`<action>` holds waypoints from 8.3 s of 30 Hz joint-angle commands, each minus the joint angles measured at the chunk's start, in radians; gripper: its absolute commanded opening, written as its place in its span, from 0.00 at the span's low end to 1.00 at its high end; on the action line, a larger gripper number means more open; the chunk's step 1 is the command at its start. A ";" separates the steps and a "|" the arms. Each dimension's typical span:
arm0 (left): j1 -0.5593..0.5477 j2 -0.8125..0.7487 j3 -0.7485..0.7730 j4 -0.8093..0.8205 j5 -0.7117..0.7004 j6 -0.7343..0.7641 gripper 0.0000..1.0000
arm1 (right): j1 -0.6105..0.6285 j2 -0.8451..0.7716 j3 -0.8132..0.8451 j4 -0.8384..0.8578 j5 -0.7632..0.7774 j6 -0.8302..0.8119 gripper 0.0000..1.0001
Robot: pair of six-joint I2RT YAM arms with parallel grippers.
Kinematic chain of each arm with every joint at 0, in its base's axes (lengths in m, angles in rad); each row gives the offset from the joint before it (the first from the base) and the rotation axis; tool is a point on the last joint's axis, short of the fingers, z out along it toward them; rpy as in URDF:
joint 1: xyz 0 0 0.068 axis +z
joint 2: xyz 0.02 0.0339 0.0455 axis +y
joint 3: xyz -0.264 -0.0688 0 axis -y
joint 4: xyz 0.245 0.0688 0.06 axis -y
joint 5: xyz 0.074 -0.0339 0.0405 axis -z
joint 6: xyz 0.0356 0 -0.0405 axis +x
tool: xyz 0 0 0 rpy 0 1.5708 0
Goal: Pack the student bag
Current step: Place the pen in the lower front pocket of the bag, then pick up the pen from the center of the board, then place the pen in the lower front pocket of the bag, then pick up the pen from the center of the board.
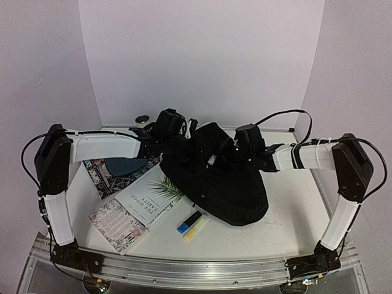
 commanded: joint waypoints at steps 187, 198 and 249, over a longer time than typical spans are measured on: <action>0.032 0.046 0.060 0.094 0.218 -0.005 0.00 | -0.014 0.128 0.347 -0.414 -0.045 -0.091 0.06; 0.035 0.057 0.039 0.164 0.241 -0.067 0.00 | 0.004 0.121 0.346 -0.336 -0.099 -0.117 0.47; 0.108 0.091 0.108 0.015 0.175 0.076 0.00 | 0.588 0.097 0.259 -0.821 0.278 -0.173 0.68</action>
